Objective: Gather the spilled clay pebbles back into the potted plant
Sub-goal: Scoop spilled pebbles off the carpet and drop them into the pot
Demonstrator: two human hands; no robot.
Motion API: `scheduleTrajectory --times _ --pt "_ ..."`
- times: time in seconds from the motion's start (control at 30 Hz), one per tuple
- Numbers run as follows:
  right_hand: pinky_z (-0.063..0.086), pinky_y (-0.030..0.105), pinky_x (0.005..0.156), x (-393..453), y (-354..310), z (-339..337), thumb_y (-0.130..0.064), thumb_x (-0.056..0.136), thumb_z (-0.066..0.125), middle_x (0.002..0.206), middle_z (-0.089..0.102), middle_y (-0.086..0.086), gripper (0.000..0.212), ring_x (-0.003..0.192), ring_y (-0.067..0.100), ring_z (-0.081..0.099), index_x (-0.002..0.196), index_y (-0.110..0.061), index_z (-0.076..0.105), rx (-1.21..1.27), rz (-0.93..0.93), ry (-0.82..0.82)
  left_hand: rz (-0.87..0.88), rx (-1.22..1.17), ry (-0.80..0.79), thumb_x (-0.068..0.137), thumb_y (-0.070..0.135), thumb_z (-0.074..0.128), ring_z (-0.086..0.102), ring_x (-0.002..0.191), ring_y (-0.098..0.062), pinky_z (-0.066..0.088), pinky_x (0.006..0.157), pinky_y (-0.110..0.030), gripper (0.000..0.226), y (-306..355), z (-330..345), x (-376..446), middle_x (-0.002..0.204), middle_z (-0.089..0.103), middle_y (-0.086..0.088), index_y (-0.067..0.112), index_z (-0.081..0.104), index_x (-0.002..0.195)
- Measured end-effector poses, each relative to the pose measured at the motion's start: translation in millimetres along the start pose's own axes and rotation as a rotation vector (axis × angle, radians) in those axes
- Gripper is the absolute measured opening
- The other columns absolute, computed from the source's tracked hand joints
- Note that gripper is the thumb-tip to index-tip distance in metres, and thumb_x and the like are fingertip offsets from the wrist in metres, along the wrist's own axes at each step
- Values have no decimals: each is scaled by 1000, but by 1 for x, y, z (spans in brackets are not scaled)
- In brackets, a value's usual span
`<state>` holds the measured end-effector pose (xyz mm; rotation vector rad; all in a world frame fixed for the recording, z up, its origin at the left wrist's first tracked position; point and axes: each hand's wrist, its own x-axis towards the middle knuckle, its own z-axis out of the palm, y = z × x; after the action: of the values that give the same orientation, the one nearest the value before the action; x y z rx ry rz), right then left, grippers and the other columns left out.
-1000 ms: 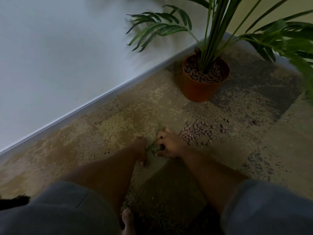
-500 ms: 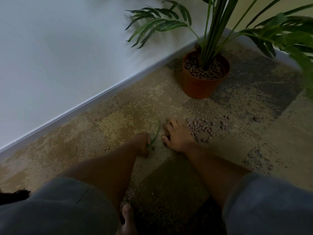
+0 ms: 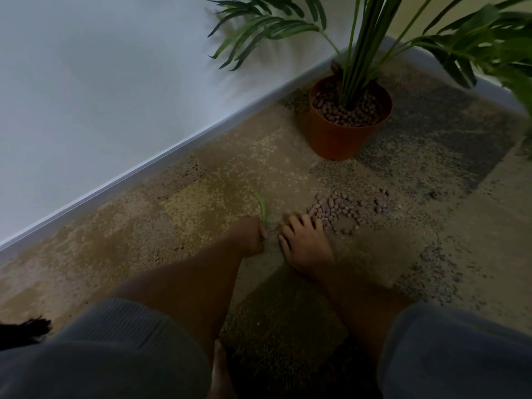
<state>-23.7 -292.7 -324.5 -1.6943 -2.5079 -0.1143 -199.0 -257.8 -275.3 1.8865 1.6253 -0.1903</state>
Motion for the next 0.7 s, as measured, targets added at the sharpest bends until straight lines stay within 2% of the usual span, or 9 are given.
scheduleTrajectory --times 0.13,0.2,0.27,0.43,0.5,0.6,0.7 --pt "38 40 75 -6 3 6 -41 92 43 102 53 5 25 92 25 44 91 -21 58 -21 76 47 -52 -26 38 83 22 62 62 93 -17 53 79 -31 13 5 -1 3 98 66 -1 17 70 91" --pt "39 38 72 -8 3 8 -42 92 42 100 51 4 24 91 23 43 90 -22 57 -16 106 52 -62 -7 52 87 25 55 64 85 -18 54 73 -32 21 9 0 4 92 69 -7 9 68 83" --pt "41 35 69 -9 3 10 -42 92 41 101 51 3 24 91 21 43 91 -23 56 -12 108 52 -64 13 55 87 25 52 64 81 -21 50 65 -31 21 12 1 4 88 67 -11 9 61 75" --pt "36 26 51 -7 6 11 -43 93 40 103 55 5 27 90 21 49 91 -22 56 -23 83 32 -78 13 39 80 24 64 65 90 -18 56 79 -33 19 11 0 5 95 69 -4 12 71 92" --pt "38 25 46 -3 7 9 -42 93 41 104 58 8 28 87 23 53 91 -20 57 -42 49 11 -81 25 39 80 25 66 64 91 -18 56 80 -32 19 11 0 4 97 69 -3 13 70 94" --pt "37 25 44 4 11 5 -40 93 46 101 62 9 27 80 24 58 95 -18 61 -92 25 -11 -85 41 28 81 24 66 63 92 -18 55 78 -30 19 11 0 3 99 68 -4 12 69 96" --pt "41 27 47 7 11 1 -39 94 46 103 64 12 29 88 28 59 103 -16 61 -103 46 -36 -87 52 3 84 22 63 62 99 -21 54 87 -35 22 9 0 2 105 67 -8 9 68 101"
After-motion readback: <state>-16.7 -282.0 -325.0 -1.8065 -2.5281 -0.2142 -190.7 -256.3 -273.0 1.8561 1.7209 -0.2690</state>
